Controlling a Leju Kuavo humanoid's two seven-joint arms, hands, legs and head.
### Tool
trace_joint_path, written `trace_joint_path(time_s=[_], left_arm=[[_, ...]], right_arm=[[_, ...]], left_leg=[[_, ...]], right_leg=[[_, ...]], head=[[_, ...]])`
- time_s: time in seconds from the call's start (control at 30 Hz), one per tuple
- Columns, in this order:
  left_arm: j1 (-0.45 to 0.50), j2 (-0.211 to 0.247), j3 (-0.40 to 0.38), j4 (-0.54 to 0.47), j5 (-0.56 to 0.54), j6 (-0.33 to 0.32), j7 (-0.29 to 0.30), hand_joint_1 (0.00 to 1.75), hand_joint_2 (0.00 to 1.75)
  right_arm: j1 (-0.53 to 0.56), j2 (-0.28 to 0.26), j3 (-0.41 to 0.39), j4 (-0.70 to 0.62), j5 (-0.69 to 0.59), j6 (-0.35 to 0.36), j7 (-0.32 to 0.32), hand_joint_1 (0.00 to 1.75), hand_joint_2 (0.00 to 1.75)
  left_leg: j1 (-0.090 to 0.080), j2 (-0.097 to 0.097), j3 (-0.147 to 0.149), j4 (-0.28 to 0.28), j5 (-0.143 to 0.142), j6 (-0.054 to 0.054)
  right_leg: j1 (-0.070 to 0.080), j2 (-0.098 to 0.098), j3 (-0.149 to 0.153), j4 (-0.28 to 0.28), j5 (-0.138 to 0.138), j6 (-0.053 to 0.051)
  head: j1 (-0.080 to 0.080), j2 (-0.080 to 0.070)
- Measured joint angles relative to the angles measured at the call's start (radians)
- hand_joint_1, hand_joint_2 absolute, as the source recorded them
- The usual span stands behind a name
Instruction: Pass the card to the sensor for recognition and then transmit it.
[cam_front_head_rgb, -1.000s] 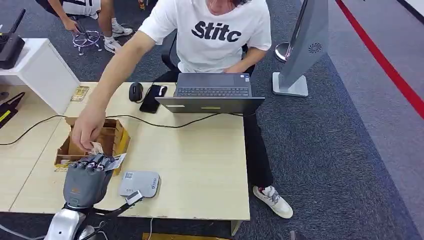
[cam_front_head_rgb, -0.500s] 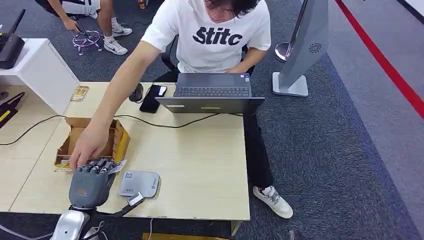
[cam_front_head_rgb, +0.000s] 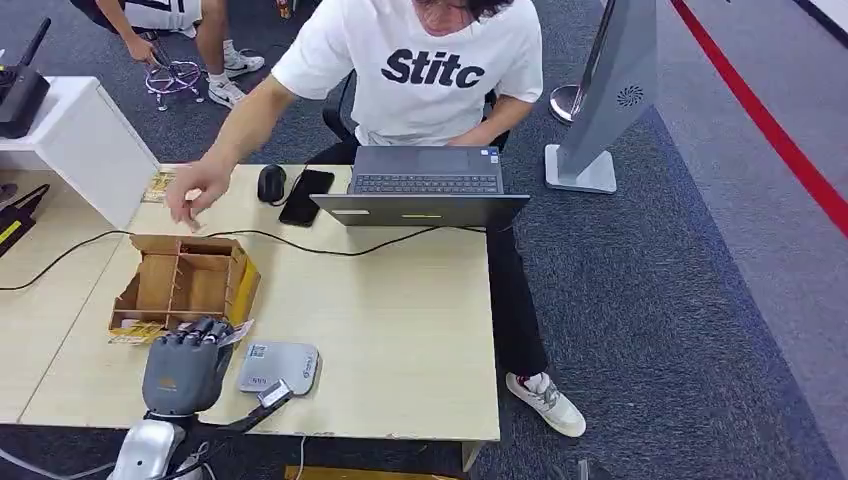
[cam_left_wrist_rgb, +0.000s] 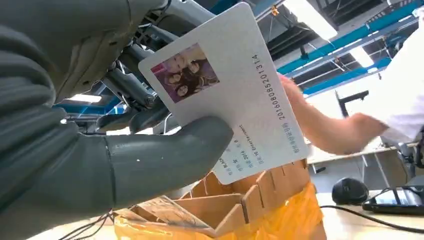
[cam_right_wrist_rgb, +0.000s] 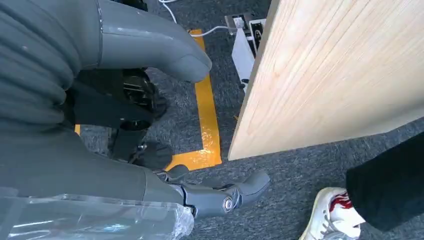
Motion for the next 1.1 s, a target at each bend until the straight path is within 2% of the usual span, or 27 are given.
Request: trace_joint_path(time_s=[0.1, 0.17, 0.2, 0.4, 0.83, 1.1], left_arm=[[0.0, 0.016, -0.031, 0.009, 0.0, 0.0, 0.034, 1.75, 1.75], [-0.005, 0.071, -0.156, 0.04, 0.0, 0.0, 0.144, 1.75, 1.75], [-0.005, 0.082, -0.182, 0.048, 0.0, 0.0, 0.152, 1.75, 1.75], [-0.006, 0.102, -0.226, 0.069, 0.0, 0.0, 0.159, 1.75, 1.75], [-0.011, 0.111, -0.251, 0.1, 0.0, 0.0, 0.169, 1.75, 1.75], [-0.013, 0.11, -0.263, 0.129, 0.0, 0.0, 0.147, 1.75, 1.75]], right_arm=[[-0.001, 0.0, 0.001, 0.0, -0.001, 0.001, -0.001, 0.0, 1.75], [-0.004, 0.0, 0.003, 0.0, 0.002, 0.0, 0.002, 0.0, 1.75], [-0.004, 0.0, 0.003, 0.0, 0.003, -0.001, 0.003, 0.0, 1.75], [-0.005, 0.0, 0.003, 0.0, 0.008, -0.001, 0.003, 0.0, 1.75], [-0.006, 0.0, 0.004, 0.0, -0.001, 0.002, 0.003, 0.0, 1.75], [-0.006, 0.0, 0.004, 0.0, -0.005, 0.002, 0.003, 0.0, 1.75]], left_leg=[[0.0, 0.0, 0.0, 0.0, 0.0, 0.0], [0.0, 0.0, 0.0, 0.0, 0.0, 0.0], [0.0, 0.0, 0.0, 0.0, 0.0, 0.0], [0.0, 0.0, 0.0, 0.0, 0.0, 0.0], [0.0, 0.0, 0.0, 0.0, 0.0, 0.0], [0.0, 0.0, 0.0, 0.0, 0.0, 0.0]], right_leg=[[0.0, 0.0, 0.0, 0.0, 0.0, 0.0], [0.0, 0.0, 0.0, 0.0, 0.0, 0.0], [0.0, 0.0, 0.0, 0.0, 0.0, 0.0], [0.0, 0.0, 0.0, 0.0, 0.0, 0.0], [0.0, 0.0, 0.0, 0.0, 0.0, 0.0], [0.0, 0.0, 0.0, 0.0, 0.0, 0.0]], head=[[0.0, 0.0], [0.0, 0.0], [0.0, 0.0], [0.0, 0.0], [0.0, 0.0], [0.0, 0.0]])
